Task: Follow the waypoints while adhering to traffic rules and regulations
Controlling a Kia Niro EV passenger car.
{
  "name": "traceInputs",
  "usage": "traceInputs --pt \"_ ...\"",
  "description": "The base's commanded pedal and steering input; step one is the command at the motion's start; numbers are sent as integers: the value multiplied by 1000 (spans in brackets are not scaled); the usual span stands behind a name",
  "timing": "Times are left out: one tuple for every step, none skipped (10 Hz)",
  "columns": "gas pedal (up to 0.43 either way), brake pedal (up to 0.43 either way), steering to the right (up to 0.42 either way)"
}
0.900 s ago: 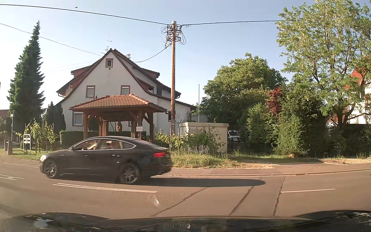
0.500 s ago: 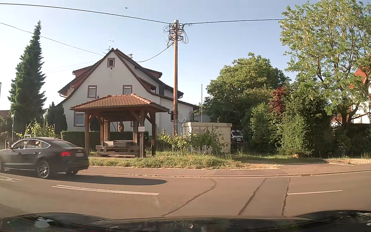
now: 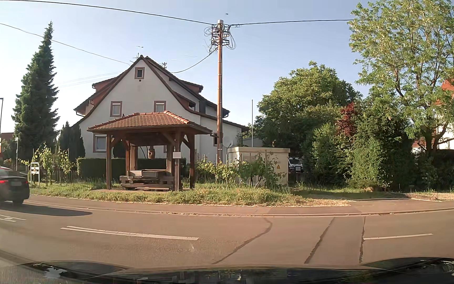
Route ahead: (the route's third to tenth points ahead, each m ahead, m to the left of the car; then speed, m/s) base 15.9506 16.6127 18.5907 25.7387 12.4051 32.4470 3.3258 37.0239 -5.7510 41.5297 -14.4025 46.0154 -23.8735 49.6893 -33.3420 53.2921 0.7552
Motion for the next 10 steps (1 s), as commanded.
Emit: traceInputs --pt "0 128 -165" --pt "0 134 -164" --pt "0 134 -162" --pt "0 140 -160" --pt "0 140 -159" --pt "0 140 -159" --pt "0 140 -158" --pt "0 159 -158" --pt "0 165 -157" --pt "0 171 -158"
